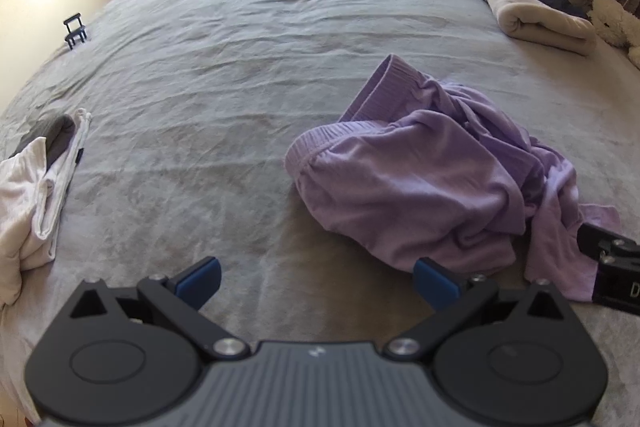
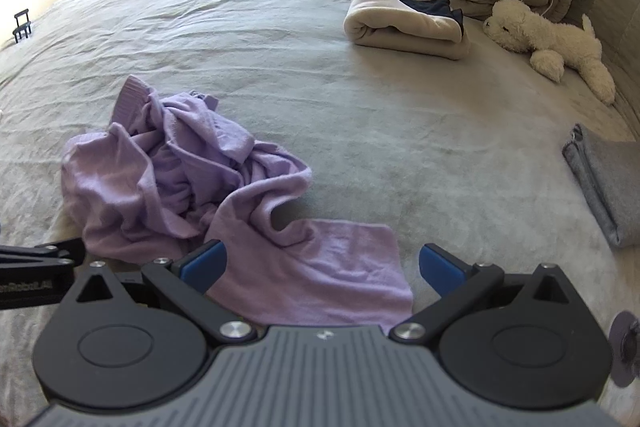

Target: Fold clothes

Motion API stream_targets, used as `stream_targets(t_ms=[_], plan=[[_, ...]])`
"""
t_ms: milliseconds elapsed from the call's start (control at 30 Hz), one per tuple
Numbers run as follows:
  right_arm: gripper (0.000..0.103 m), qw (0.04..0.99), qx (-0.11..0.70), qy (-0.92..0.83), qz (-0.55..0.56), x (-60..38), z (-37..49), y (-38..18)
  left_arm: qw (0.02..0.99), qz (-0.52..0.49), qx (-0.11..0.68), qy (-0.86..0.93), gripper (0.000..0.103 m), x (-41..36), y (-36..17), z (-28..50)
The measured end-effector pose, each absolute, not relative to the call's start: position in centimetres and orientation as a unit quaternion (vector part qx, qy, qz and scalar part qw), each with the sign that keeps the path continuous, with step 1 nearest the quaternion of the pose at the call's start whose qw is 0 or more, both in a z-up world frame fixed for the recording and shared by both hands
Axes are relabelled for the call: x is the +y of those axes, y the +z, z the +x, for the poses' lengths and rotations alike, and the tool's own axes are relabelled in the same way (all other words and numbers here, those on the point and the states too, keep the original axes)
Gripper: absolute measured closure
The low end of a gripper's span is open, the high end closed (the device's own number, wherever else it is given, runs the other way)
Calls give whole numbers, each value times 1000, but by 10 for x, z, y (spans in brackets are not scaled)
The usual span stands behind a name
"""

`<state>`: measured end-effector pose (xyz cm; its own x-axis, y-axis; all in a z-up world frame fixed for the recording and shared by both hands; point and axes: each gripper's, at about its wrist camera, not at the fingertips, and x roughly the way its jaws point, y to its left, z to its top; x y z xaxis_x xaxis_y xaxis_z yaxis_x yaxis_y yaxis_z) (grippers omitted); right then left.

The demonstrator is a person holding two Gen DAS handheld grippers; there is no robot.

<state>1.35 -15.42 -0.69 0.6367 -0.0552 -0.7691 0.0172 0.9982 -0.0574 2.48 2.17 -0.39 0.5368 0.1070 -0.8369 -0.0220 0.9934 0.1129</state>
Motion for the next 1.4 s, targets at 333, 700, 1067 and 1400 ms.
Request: stream_targets(t_ms=[333,700,1067,1400], plan=[[0,883,466,12,-53,-150,36,-29,870,5,492,7,0,48,-32,54],[0,876,480,42,-32,-166,43,-58,876,24,479,-42,0,52,-49,53],[1,896,436,79,-4,-159,29,-27,888,-11,452,-88,6,77,-19,34],[39,892,405,192,57,-118,20,-12,893,-77,428,-116,35,102,-6,28]])
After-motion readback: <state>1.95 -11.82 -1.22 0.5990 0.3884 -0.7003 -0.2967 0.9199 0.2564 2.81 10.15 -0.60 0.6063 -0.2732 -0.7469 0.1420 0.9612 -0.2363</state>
